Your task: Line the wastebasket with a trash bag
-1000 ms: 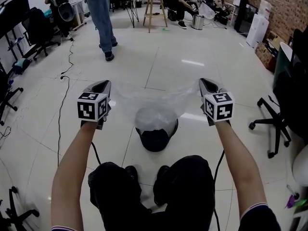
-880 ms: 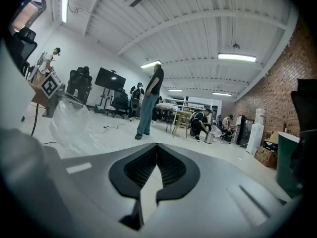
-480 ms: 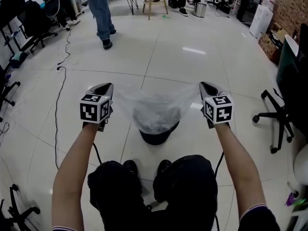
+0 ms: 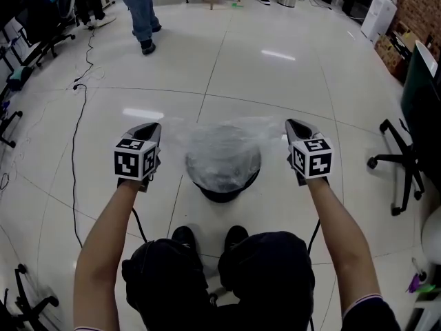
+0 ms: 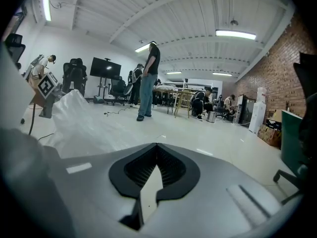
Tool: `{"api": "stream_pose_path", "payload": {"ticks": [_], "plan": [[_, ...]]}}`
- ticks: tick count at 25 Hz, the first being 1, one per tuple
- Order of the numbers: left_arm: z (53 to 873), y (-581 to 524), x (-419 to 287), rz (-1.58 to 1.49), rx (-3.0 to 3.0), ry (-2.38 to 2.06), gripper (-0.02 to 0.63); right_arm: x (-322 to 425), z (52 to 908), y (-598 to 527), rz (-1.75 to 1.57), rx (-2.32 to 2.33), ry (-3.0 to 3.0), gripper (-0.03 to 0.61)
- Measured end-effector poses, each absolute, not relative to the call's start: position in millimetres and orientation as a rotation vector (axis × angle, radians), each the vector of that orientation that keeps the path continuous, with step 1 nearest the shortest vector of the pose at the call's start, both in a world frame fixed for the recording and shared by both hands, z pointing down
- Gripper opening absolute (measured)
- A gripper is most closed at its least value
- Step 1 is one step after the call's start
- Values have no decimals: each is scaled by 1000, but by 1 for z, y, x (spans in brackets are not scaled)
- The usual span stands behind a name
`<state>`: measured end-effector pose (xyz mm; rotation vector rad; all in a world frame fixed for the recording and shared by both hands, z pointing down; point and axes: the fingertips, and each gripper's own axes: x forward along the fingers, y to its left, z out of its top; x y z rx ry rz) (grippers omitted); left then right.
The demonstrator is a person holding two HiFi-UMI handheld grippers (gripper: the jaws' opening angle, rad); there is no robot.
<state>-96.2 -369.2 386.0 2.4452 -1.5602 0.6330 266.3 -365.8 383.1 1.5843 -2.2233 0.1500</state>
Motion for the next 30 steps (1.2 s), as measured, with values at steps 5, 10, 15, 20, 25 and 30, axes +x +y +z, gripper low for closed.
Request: {"api": "stream_pose_path", "payload": {"ticks": [5,10,15,20,25,30], "plan": [[416,-381,-95,684,2416,-1540,12,269,417,-376,205,1568,-2205,2],[435,-398,-99,668,2386,-1563,12,274,445,-390,256,1572,-2181,2],[449,-416,-107,640,2350,-1593,12,281,468,-405,298,1570,-2158,2],[476,-422,-117,673,2295,-1586,12,280,492,-415,332,1533,-2137,2],[512,-413,-123,724,2233,-1539,12,278,520,-411,378,1488,-2124,2],[536,-389,-122,791,2213,-1461,12,279,538,-397,426,1475,-2117,2]]}}
